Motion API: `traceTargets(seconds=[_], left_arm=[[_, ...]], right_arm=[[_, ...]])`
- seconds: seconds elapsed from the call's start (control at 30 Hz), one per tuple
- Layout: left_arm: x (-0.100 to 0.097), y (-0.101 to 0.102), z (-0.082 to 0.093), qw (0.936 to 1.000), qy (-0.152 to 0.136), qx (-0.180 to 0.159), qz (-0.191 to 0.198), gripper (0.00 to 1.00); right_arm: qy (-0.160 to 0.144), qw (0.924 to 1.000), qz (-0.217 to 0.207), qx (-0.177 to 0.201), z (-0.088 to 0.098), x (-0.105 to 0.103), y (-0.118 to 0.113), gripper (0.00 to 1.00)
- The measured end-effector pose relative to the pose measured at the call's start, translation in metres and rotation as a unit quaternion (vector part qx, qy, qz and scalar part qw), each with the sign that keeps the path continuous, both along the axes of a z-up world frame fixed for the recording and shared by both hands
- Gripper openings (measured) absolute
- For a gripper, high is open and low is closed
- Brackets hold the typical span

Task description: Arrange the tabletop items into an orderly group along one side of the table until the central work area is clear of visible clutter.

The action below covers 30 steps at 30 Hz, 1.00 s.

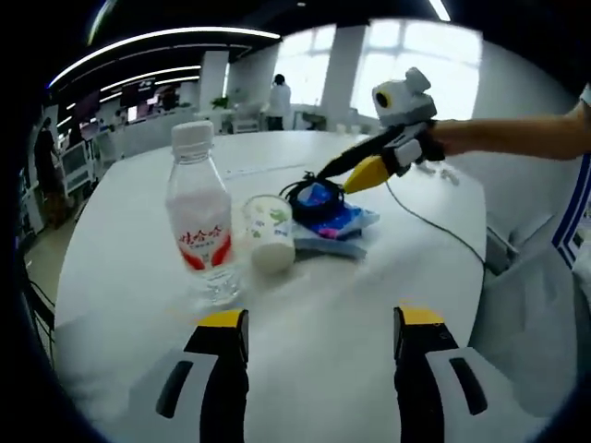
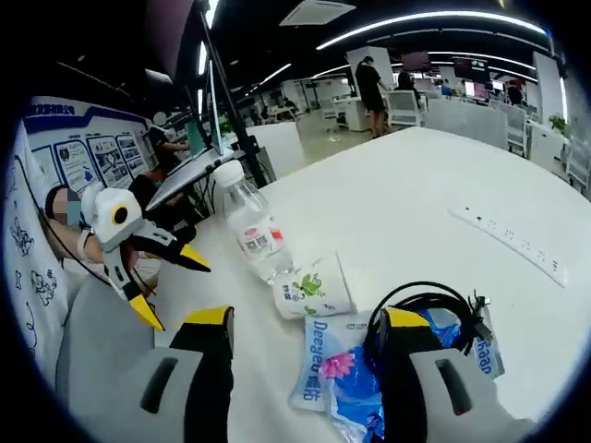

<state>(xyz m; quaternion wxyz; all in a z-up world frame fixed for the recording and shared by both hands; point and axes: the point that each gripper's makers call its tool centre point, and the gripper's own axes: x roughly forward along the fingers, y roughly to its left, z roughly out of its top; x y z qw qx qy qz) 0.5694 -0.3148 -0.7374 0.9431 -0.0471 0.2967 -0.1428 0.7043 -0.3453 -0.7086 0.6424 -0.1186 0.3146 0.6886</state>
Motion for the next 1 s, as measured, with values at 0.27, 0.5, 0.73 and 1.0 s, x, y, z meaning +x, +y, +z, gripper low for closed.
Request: traceTargets(seconds=[0.27, 0.5, 0.73, 1.0], left_arm=[[0.005, -0.005, -0.003, 0.9999, 0.005, 0.002, -0.016, 0.56], [0.002, -0.002, -0.010, 0.9998, 0.016, -0.002, -0.014, 0.55], [0.002, -0.001, -0.017, 0.9996, 0.023, -0.010, -0.010, 0.54], [0.000, 0.000, -0.025, 0.9992, 0.034, -0.020, -0.004, 0.54]], right_arm=[[0.025, 0.9982, 0.047, -0.025, -0.009, 0.009, 0.012, 0.43], [0.040, 0.9949, 0.083, -0.041, -0.020, 0.014, 0.021, 0.34], [0.058, 0.9932, 0.091, -0.044, -0.028, 0.018, 0.030, 0.26], [0.072, 0.9919, 0.094, -0.048, -0.033, 0.022, 0.040, 0.17]])
